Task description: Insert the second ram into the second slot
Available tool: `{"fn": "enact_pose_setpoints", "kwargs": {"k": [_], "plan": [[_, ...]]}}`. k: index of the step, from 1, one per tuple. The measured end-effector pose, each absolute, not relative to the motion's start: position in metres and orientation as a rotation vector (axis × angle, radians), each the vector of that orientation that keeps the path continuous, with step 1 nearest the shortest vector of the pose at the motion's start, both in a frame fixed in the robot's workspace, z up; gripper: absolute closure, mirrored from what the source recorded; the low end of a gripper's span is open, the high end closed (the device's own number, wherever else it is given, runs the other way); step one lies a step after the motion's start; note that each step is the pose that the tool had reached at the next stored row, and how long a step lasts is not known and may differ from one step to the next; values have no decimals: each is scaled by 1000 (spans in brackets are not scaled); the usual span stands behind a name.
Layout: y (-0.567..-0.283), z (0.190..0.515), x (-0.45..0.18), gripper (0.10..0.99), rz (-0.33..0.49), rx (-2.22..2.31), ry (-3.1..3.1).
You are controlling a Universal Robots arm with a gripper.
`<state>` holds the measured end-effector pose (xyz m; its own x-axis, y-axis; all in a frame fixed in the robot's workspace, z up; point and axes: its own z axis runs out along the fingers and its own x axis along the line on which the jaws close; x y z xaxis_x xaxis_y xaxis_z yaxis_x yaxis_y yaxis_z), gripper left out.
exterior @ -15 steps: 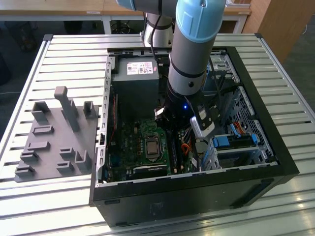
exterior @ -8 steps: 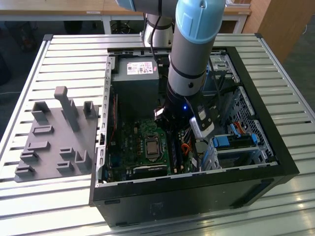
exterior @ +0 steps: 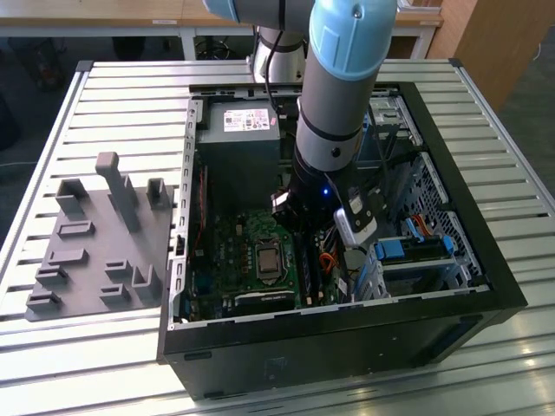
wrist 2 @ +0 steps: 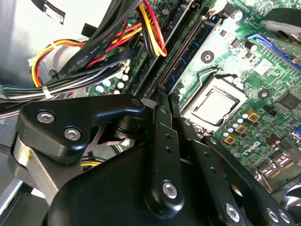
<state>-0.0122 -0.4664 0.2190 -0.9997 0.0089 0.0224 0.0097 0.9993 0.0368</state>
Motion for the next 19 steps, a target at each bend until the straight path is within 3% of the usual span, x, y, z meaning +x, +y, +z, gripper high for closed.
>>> {"fn": "enact_pose_setpoints", "kwargs": {"k": [19], "plan": [[-467,218,-12,949,-58,-29,-3119]]}}
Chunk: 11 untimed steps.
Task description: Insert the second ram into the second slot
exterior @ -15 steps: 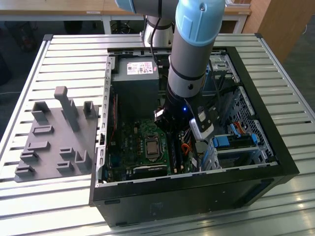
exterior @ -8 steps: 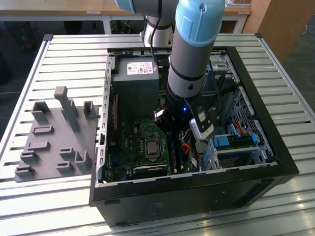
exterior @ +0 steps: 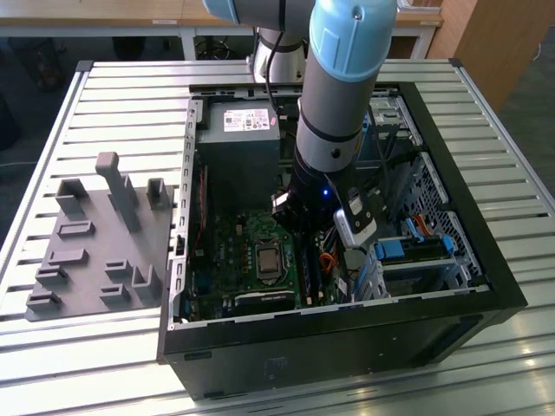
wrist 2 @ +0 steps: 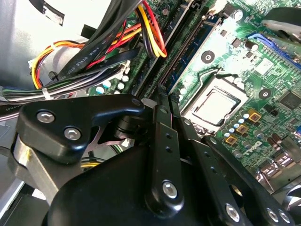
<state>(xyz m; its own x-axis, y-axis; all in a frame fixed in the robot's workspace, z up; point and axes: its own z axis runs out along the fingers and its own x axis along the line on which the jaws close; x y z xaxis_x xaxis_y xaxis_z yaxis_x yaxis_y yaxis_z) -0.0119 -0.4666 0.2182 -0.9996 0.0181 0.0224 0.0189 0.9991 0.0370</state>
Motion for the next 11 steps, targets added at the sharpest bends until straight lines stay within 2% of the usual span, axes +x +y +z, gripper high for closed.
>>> {"fn": "enact_pose_setpoints", "kwargs": {"k": [11], "plan": [[-467,216,-12,949,-58,-29,-3119]]}}
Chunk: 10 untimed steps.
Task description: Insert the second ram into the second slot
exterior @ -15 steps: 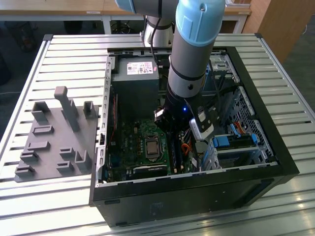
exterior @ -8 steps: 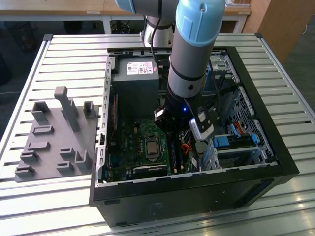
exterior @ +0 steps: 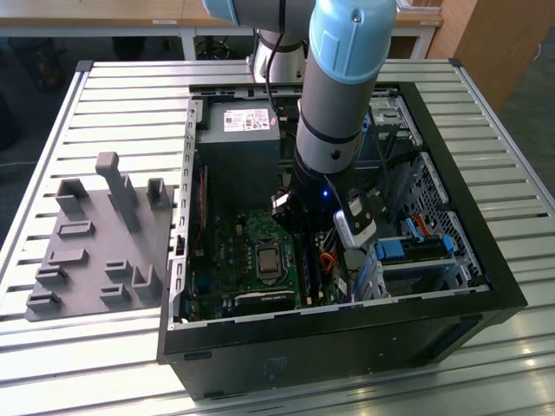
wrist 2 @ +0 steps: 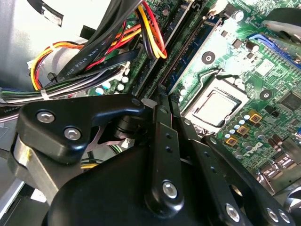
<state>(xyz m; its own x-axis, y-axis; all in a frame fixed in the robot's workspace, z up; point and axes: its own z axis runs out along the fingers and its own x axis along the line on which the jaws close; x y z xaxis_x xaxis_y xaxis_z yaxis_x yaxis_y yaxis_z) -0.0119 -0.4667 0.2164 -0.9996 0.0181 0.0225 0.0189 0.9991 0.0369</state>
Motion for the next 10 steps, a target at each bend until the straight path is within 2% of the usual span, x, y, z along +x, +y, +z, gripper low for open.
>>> {"fn": "enact_pose_setpoints", "kwargs": {"k": [4,5,6,7,10], "plan": [[-467,216,-12,941,-58,-29,-3119],[-467,216,-12,882,-58,-29,-3119],[-467,216,-12,882,-58,-29,-3119],[-467,216,-12,816,-58,-29,-3119],[-467,217,-12,816,-58,-29,-3119]]}}
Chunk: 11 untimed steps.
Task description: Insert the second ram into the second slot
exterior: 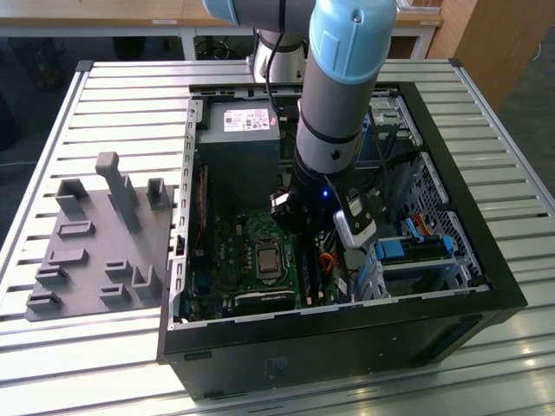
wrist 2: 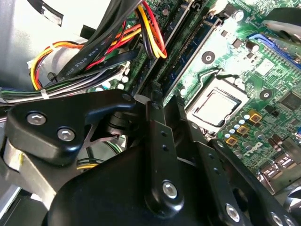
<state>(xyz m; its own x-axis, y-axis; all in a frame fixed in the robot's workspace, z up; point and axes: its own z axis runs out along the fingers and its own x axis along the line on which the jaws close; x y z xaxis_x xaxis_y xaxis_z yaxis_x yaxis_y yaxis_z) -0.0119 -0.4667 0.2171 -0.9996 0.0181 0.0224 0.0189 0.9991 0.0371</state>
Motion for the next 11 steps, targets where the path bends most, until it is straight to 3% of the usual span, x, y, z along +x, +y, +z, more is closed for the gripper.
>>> {"fn": "enact_pose_setpoints", "kwargs": {"k": [8,11], "plan": [[-467,234,-12,816,-58,-29,-3119],[-467,234,-12,894,-58,-29,-3118]]}}
